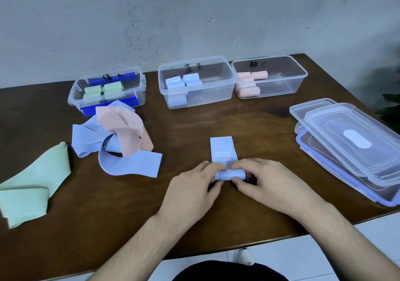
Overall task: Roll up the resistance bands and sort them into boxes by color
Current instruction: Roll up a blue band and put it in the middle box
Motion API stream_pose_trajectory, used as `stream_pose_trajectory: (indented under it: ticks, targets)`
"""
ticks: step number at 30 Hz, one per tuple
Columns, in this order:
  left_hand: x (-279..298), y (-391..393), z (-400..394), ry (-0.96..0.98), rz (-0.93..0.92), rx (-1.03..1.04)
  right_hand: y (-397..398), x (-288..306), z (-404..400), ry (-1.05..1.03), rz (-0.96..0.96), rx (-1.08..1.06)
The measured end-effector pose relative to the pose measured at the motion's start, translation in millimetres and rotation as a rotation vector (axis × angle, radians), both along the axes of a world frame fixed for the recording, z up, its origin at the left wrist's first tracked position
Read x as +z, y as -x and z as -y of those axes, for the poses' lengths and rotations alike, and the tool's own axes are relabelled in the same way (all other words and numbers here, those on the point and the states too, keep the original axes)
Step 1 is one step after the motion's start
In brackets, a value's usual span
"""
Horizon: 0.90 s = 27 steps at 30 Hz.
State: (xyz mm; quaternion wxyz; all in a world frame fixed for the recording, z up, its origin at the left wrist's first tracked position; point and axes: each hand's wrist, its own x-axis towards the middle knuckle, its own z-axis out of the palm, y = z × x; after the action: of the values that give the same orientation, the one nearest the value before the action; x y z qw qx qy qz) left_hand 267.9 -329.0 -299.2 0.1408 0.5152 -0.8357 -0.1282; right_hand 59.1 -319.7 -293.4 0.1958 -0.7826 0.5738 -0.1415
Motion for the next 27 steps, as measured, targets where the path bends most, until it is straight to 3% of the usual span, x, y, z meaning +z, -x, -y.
stream_pose_trajectory:
  ticks: [27]
  targets:
    - [4, 3, 25, -0.048, -0.024, 0.036, 1, 2, 23, 0.075, 0.000, 0.015]
